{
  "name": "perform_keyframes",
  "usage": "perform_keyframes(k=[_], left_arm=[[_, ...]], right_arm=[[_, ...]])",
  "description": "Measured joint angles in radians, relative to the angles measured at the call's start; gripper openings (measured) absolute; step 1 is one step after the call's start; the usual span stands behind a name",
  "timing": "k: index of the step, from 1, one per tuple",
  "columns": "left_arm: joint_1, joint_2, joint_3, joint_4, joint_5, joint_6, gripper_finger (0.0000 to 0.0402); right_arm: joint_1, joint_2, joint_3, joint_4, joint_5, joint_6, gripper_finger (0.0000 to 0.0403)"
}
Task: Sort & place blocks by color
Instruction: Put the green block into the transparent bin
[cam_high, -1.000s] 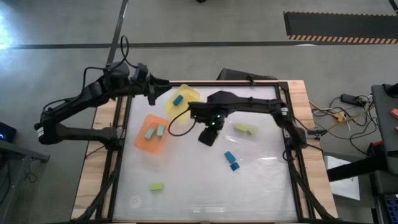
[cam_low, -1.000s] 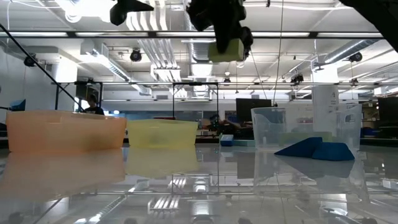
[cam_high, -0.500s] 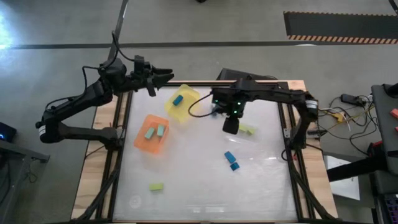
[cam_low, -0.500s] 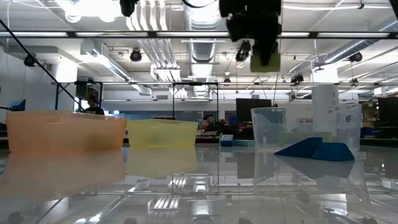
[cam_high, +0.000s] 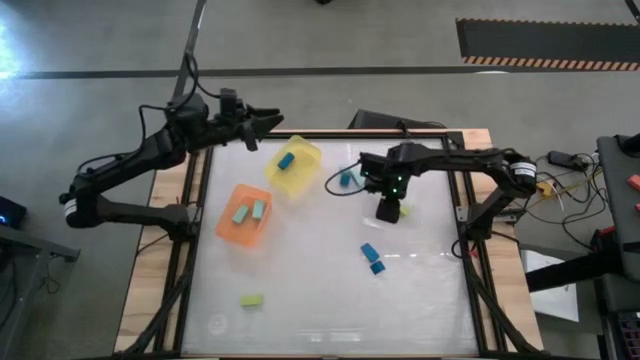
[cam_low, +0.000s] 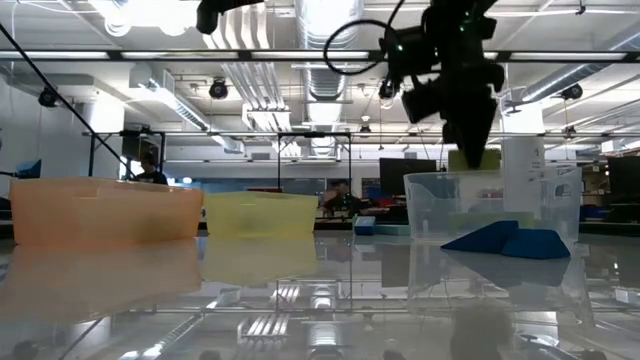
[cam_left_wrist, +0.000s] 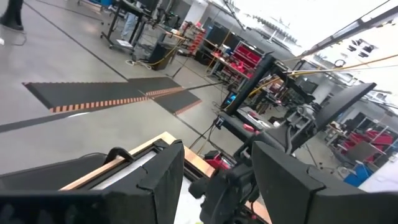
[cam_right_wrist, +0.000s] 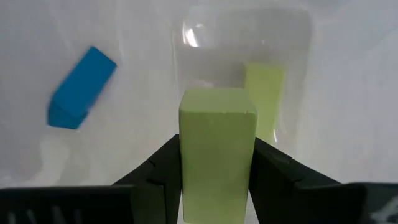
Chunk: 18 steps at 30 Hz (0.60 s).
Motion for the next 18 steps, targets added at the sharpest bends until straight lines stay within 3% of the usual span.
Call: perform_keyframes(k=[8,18], left_arm=[[0.0,0.035,0.0,0.021,-0.002,-0.003,0.0173],[0.0,0.083,0.0,0.019,-0.002,-0.003,0.0173]], right_arm=[[0.0,0.003,-0.124,0.148,0.0,0.012,0.013],[0.0,0.003,-0.163,0.168,0.0,0.025,0.0131]])
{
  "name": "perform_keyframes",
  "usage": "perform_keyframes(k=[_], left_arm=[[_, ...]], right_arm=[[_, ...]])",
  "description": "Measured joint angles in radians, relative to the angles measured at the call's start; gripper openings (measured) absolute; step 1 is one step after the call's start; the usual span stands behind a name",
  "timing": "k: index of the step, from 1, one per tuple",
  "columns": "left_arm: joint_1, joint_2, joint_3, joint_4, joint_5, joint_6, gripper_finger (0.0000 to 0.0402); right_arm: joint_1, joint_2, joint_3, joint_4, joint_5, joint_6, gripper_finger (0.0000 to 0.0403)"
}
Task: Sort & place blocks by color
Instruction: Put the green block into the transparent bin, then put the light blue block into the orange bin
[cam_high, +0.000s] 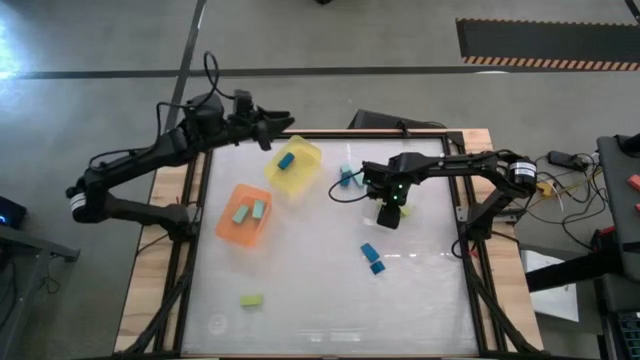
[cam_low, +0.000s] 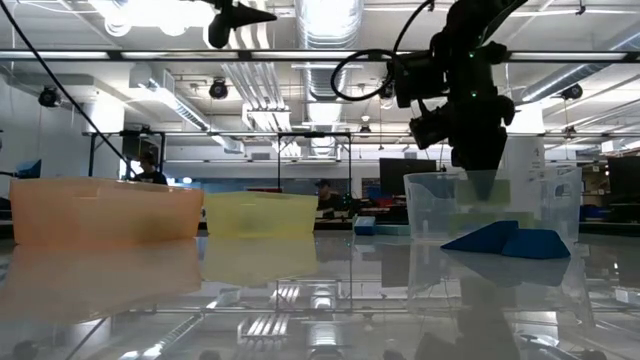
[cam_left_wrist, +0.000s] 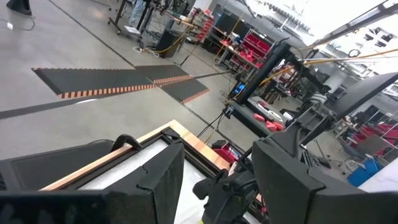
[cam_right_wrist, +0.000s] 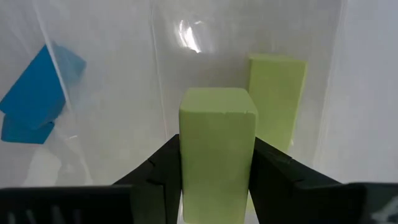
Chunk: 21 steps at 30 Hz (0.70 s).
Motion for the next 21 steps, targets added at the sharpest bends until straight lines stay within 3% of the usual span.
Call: perform_keyframes(k=[11,21], left_arm=[[0.0,0.015,0.0,0.0,0.0,0.0,0.0173],[-0.001,0.015,-0.001,-0.005,0.001,-0.049,0.0173]], right_arm=[[0.0,0.0,0.026,-0.001,0.0,-0.002,0.0183],[0.0,-0.003,0.104,-0.027,0.0,-0.001,0.0183]])
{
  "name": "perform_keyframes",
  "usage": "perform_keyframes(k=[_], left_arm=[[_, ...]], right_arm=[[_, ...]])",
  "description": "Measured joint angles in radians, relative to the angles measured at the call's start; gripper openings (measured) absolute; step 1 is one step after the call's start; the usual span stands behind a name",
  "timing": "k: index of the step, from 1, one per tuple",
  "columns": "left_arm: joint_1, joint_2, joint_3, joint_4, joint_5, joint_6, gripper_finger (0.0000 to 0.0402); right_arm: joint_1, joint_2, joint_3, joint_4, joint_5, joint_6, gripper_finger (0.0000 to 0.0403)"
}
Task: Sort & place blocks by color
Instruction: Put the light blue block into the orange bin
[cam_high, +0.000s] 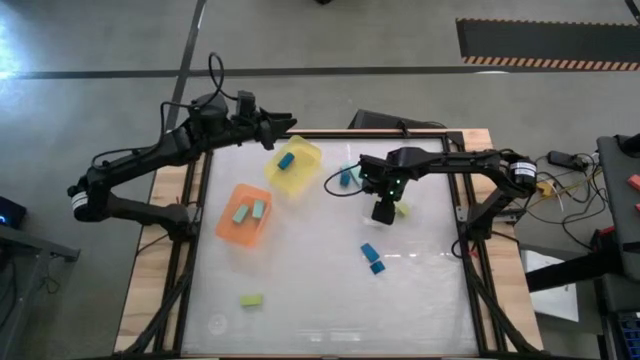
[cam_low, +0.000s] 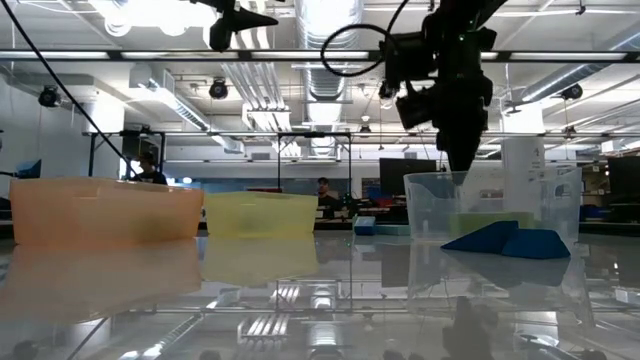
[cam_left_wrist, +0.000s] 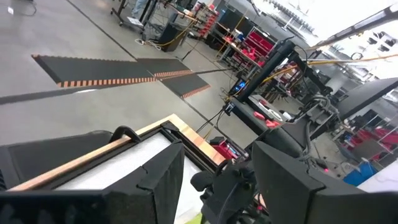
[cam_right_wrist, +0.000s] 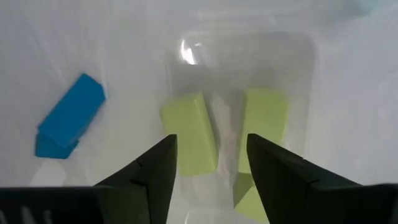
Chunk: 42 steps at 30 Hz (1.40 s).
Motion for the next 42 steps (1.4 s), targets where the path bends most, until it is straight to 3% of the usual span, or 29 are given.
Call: perform_keyframes(k=[9,20,29,37,42], left_arm=[[-0.045,-0.001,-0.001,-0.026,0.0,-0.054,0.0173],[-0.201,-0.011,0.005,-0.375,0.054,-0.133,0.0173],[-0.298,-0.001,0.004,-0.4,0.055,-0.211,0.0173],[-0.297,-0.001,0.005,-0.399,0.05,-0.237,0.0173],[-0.284,-0.001,0.004,-0.399,0.047,-0.218,0.0173]], right_arm=[[0.0,-0.017,0.119,-0.018,0.008,0.005,0.0181],[0.0,-0.102,0.183,0.058,0.017,0.049,0.0173],[-0.02,-0.165,0.178,0.188,0.145,0.186,0.0168],[-0.098,-0.089,0.257,0.252,0.139,0.317,0.0144],[-0.13,0.015,0.356,0.22,0.139,0.363,0.0149]])
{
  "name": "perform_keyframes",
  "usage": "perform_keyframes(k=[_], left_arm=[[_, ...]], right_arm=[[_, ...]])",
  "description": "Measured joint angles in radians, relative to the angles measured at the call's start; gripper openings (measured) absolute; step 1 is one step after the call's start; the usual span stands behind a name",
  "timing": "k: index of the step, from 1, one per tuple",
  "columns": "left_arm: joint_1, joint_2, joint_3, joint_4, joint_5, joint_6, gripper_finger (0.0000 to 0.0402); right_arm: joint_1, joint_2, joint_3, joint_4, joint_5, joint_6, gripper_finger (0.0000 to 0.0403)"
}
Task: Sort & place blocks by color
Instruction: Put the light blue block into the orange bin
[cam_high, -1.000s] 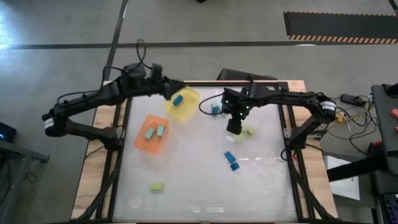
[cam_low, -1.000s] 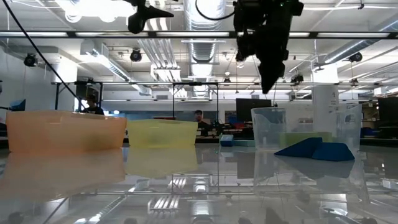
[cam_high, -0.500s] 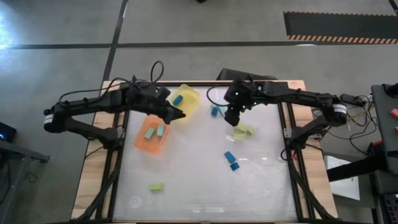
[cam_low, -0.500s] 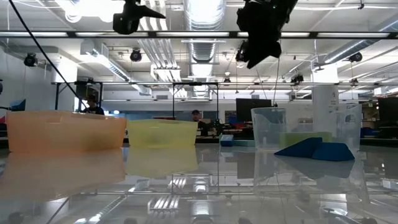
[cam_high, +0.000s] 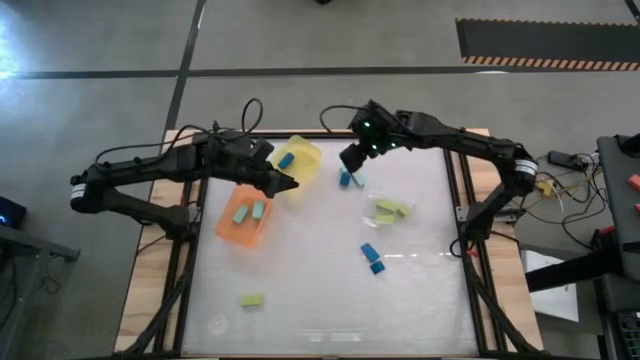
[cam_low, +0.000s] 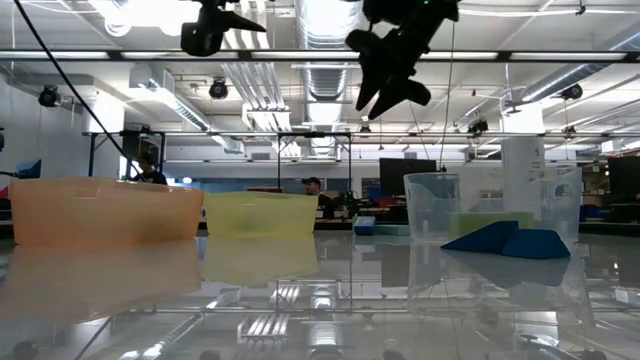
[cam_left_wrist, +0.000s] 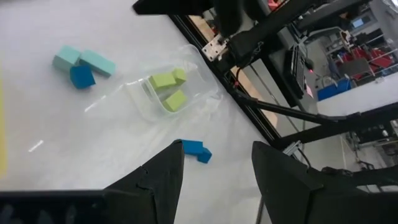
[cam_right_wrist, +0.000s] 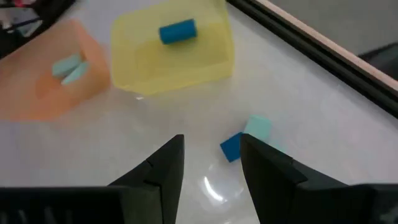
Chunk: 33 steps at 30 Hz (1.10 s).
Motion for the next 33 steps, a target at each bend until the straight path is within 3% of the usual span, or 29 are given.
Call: perform_keyframes(k=[14,23,33], left_arm=[[0.029,-0.052,0.0,0.0,0.001,0.115,0.0173],[0.031,-0.116,-0.002,-0.001,-0.033,0.151,0.0173],[0.032,-0.143,-0.004,0.0,-0.099,0.177,0.0173]], right_arm=[[-0.04,0.318,0.188,-0.141,0.001,0.083,0.0224],[-0.059,0.464,0.201,-0.143,0.058,0.089,0.0231],[-0.063,0.538,0.2,-0.125,0.098,0.074,0.0228]])
